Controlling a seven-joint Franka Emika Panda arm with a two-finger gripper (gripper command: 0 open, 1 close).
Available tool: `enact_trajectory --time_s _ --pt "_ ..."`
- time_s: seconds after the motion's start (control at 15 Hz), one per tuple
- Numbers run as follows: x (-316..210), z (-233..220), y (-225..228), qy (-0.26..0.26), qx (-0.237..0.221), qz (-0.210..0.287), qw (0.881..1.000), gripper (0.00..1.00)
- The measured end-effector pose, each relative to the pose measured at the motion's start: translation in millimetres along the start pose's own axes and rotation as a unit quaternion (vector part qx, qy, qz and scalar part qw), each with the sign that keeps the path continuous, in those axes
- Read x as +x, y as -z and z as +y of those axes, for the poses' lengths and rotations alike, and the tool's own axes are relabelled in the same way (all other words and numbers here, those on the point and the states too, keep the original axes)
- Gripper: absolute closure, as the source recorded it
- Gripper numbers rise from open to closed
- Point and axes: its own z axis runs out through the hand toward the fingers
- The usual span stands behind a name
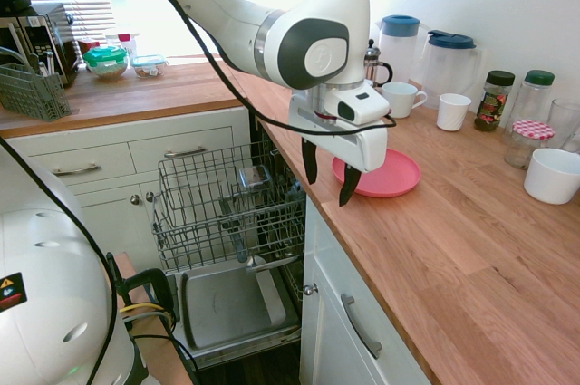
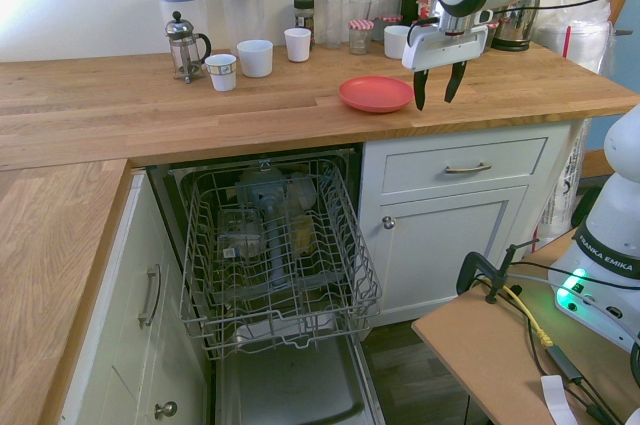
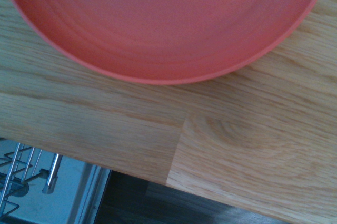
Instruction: Put the plate in the dishwasher
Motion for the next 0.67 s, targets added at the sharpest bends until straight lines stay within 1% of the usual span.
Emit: enact_trajectory --time_s 0.13,0.4,0.67 --pt "0 0 0 -0.006 0.001 0.000 1.000 0.00" --pt "8 -3 -4 -0.046 0.014 0.007 0.999 0.00" --pt "43 0 0 -0.093 0.035 -0.002 0.995 0.00"
